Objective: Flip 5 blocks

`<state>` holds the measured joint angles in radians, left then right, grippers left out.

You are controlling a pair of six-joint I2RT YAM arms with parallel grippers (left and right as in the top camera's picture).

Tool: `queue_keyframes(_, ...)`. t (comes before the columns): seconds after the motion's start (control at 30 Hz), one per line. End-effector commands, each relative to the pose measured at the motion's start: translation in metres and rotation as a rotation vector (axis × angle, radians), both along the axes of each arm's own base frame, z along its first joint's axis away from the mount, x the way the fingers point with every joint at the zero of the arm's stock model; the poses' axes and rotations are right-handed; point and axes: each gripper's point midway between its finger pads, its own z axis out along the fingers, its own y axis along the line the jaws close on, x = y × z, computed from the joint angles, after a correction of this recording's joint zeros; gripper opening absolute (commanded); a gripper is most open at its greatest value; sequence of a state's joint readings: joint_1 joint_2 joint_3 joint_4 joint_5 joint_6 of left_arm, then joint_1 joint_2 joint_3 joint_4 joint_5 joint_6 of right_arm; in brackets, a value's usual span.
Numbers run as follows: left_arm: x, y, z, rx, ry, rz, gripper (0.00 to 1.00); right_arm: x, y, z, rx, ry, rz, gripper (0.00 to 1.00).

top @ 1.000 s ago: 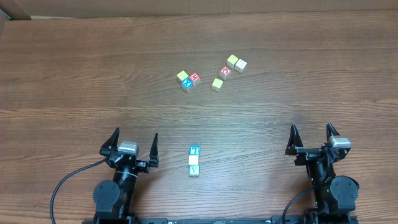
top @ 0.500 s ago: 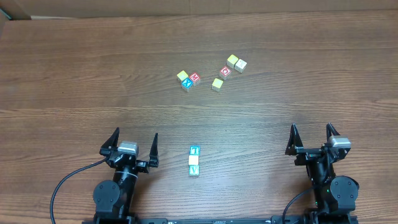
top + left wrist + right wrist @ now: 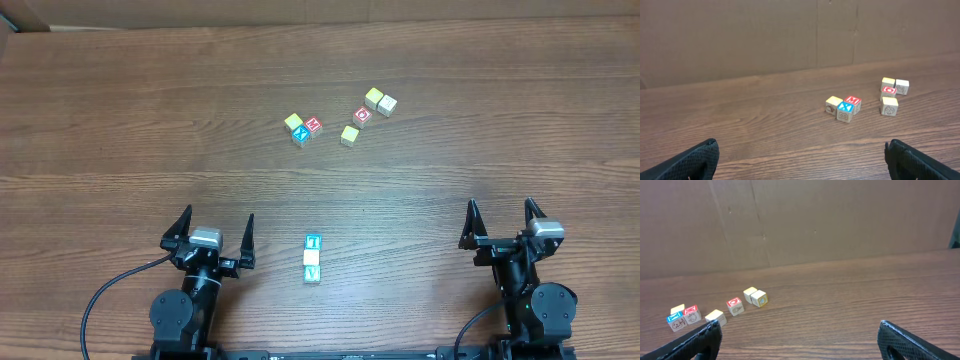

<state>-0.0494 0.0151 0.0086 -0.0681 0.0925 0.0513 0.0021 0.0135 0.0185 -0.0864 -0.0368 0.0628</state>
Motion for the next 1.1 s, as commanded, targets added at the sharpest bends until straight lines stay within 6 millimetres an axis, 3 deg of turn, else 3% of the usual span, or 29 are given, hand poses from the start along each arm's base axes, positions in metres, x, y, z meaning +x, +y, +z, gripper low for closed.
queue_keyframes(0.0, 0.0002, 0.0047, -0.0003, -0.013, -0.002, 0.023, 1.0, 0.0001, -0.001, -0.0013, -0.004, -0.006, -0.004, 1.0)
queue_keyframes(1.07, 0.0002, 0.0047, -0.0005, -0.013, -0.001, 0.023, 1.0, 0.0001, -0.001, -0.0013, -0.004, -0.006, -0.004, 1.0)
